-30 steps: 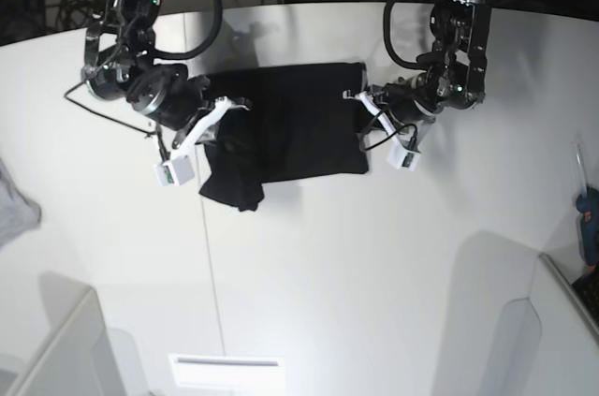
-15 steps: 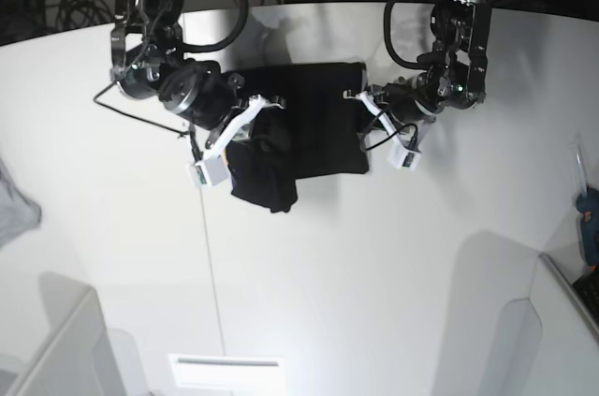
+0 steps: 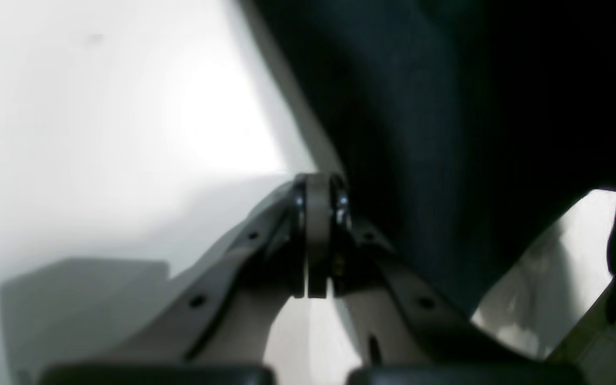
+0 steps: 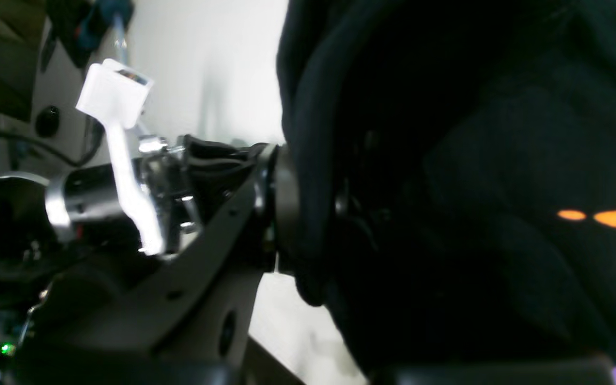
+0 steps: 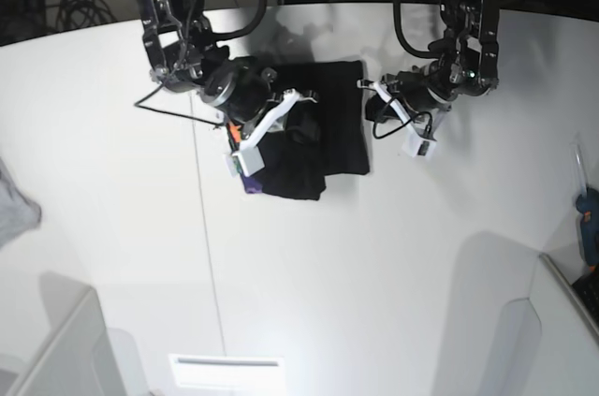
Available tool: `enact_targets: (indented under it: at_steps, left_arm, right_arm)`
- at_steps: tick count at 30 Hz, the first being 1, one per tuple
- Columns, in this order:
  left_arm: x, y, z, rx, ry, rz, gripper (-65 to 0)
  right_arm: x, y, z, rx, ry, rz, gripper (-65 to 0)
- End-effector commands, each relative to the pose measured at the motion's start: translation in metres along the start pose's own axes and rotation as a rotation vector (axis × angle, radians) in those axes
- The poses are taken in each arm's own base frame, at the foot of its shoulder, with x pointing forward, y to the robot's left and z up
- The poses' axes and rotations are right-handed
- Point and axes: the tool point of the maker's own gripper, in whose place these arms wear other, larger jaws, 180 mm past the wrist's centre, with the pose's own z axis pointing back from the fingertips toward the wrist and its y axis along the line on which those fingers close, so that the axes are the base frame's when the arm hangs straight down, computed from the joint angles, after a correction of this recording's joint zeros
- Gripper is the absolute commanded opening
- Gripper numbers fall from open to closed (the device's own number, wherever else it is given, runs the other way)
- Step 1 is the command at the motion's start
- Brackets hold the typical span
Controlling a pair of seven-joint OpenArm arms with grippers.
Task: Fold the T-shirt properly
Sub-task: 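Grasp the strip end with the right gripper and fold it toward the left gripper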
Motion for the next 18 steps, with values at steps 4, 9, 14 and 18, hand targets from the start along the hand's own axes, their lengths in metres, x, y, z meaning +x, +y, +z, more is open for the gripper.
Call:
enact_targets:
  at_steps: [4,9,14,18]
  left_arm:
    - [-0.005,0.016,0.012,0.045,0.018,-0.026,-65.0]
    - [-0.035,0.032,0.023,0.079,0.086,-0.03,-65.0]
    - [-0.056,0.044,0.047,0.122,0.102,-0.018,-65.0]
    - [-0.044,0.057,0.073,0.181,0.035,-0.01,-65.0]
  right_arm:
    - [0.004,-0.008,-0.008,-0.014,0.001,-0.014,-65.0]
    - [0.004,-0.014,-0.012,-0.026,-0.014,-0.025,-65.0]
    - [0.005,-0.014,-0.012,-0.027,-0.02,-0.024,-65.0]
    - [0.003,-0.014,-0.012,-0.027,-0.015,-0.026,-65.0]
